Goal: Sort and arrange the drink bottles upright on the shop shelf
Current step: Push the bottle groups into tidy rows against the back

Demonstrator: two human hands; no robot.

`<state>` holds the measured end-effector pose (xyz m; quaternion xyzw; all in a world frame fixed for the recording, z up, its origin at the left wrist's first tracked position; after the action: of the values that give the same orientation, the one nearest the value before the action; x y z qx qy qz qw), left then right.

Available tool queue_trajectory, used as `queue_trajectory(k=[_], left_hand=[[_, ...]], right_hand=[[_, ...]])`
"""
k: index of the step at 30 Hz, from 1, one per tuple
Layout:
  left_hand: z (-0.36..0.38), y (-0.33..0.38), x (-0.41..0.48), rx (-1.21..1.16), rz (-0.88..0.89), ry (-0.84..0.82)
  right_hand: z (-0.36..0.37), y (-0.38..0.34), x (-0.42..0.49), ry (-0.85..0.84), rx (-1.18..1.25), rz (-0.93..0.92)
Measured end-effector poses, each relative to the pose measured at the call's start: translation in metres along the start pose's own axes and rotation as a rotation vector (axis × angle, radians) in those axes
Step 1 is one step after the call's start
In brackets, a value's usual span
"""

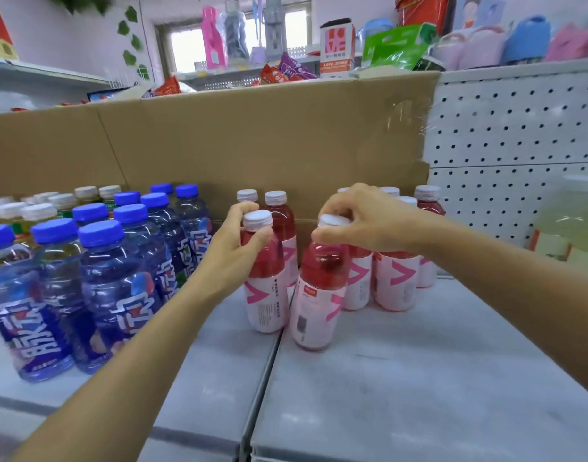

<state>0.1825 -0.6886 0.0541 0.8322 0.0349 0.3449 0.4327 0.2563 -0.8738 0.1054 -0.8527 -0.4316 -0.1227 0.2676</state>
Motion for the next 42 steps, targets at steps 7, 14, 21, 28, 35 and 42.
queue_trajectory(k=[7,14,21,28,35,42], left_hand=[[0.03,0.03,-0.01,0.117,0.016,-0.015],[0.026,0.027,-0.009,0.093,-0.022,0.153],[0.022,0.045,-0.016,0.389,0.245,0.392],[0.141,0.031,-0.048,0.413,0.238,-0.075],[0.166,-0.005,-0.011,0.286,-0.102,-0.117],[0.17,-0.007,-0.016,0.263,-0.101,-0.073]], right_hand=[[-0.059,0.066,-0.06,0.148,-0.066,0.246],[-0.079,0.106,-0.067,0.322,-0.275,0.376],[-0.068,0.134,-0.063,0.435,-0.195,0.444],[-0.001,0.173,-0.116,0.271,0.214,0.54],[0.005,0.19,-0.103,0.343,0.22,0.581],[0.006,0.192,-0.105,0.3,0.228,0.598]])
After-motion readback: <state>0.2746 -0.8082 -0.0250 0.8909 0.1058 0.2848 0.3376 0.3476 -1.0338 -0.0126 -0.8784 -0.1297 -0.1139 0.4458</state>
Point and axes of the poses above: each hand's wrist, its own x-axis towards the middle knuckle, its own z-axis out of the palm, y = z × x, the point moved 7 cm from there along x, towards the middle knuckle, and after that the axes turned 4 degrees about y, right-handed, at the moved point
